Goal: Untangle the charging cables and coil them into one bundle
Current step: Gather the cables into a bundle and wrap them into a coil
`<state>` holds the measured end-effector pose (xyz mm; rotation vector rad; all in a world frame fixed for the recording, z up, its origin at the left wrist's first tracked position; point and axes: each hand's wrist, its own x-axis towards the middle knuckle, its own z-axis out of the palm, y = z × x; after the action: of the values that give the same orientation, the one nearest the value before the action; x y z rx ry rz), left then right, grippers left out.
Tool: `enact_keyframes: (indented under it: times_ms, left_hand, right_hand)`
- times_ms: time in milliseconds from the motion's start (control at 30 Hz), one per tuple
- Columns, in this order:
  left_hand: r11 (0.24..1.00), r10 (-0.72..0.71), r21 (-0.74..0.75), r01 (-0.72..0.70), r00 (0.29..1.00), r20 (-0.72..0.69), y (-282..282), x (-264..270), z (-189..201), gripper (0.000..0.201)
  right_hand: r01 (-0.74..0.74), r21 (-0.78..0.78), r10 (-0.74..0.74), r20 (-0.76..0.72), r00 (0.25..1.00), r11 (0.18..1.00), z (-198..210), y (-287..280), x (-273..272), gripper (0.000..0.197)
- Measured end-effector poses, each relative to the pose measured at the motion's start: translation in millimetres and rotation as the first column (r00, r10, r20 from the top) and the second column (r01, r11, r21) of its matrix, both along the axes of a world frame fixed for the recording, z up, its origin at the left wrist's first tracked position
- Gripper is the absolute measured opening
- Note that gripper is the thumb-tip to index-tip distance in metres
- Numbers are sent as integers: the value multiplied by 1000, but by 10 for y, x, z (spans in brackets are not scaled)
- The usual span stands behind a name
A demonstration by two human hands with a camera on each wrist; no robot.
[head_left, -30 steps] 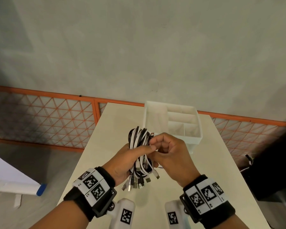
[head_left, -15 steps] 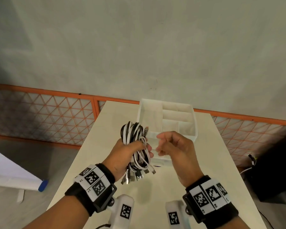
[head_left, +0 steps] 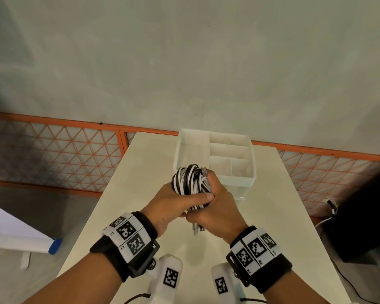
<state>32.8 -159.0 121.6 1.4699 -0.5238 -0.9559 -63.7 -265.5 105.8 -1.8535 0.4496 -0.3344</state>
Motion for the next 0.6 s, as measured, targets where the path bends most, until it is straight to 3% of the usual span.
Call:
enact_keyframes:
  times_ms: [167, 267, 433, 600]
  left_hand:
    - [996, 86, 0, -87, 989, 123, -35, -7, -16, 19]
    - [996, 91, -29, -89, 989, 118, -44, -50, -52, 17]
    - [988, 153, -9, -153, 984, 96, -22, -41, -111, 20]
    - [973, 230, -10, -230, 968, 103, -17, -10, -119, 19]
  right_hand:
    - [-76, -3, 75, -35, 997, 997, 52, -48, -28, 92]
    - [-74, 26, 75, -12, 997, 997, 57, -64, -1, 95]
    - [-25, -86, 25, -4, 1000, 996, 75, -69, -26, 89]
    - [-10, -95, 12, 14, 1000, 995, 61, -33, 26, 88]
